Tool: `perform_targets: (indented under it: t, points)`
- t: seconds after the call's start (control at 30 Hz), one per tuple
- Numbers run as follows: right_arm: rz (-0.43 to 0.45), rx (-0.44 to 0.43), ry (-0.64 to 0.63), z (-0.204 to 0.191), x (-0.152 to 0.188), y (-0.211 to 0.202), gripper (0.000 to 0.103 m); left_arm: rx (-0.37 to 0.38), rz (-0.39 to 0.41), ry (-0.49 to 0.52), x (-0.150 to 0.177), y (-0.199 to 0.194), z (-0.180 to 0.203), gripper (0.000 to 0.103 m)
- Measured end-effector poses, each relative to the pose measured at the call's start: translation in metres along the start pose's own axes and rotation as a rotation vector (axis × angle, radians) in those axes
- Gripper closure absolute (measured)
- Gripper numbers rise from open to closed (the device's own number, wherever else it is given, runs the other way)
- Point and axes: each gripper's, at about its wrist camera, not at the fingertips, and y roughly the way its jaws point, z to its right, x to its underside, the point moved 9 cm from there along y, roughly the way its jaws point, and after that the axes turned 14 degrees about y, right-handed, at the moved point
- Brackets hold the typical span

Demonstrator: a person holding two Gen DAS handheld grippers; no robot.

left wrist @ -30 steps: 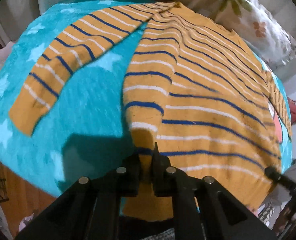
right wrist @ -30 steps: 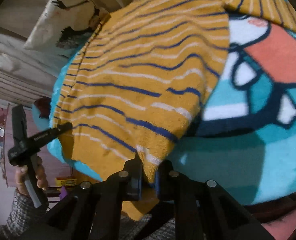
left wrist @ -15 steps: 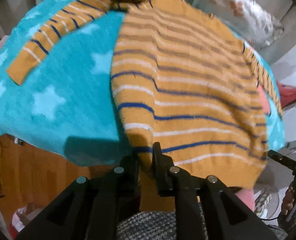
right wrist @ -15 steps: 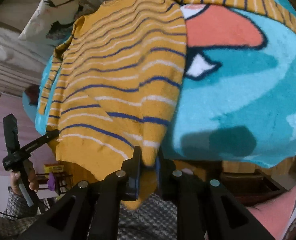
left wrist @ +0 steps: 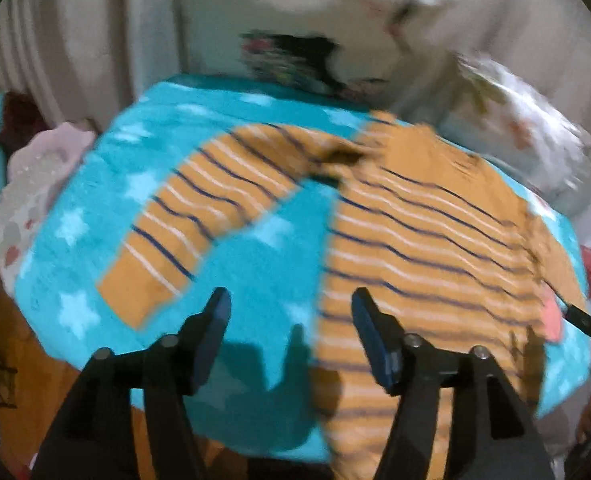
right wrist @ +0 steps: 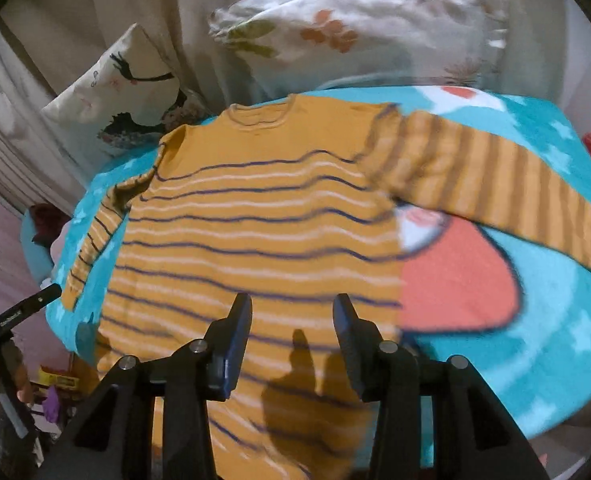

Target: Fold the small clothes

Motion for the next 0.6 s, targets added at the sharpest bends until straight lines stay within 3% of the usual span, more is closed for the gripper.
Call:
perform_targets:
  t: [0.13,0.27,0.4,0.43,0.5,0.53,0.6]
  points:
    - [-0.019,-0.022,-0.037,-0.039,-0.001,0.024,0.057,-0.076,-0.045,-0.127,0.006,0.032,-0.083,0.036]
    - [-0.053,-0.009,-0.045,-0.063,0.003,0.043,0.057,-0.036,-0.096,-0.265,0.025,0.063,-0.138,0.035]
    - [-0.081,0.029,-0.036,-0.079,0.004,0.062,0.057,0.002,-0.142,-0.208,0.028,0.091,-0.140,0.034]
    - [-0.083,0.036,-0.032,-0.082,0.003,0.065,0.057,-0.017,-0.133,-0.168,0.024,0.091,-0.138,0.037]
    - [-0.077,0.058,-0.028,-0.090,0.001,0.070,0.057,-0.009,-0.143,-0.104,0.018,0.092,-0.134,0.069]
    - [-0.074,0.067,-0.029,-0.094,0.000,0.072,0.057,0.009,-0.154,-0.088,0.014,0.092,-0.135,0.091]
    - [-0.065,0.084,-0.026,-0.099,-0.003,0.075,0.057,0.059,-0.160,-0.128,0.008,0.089,-0.150,0.091]
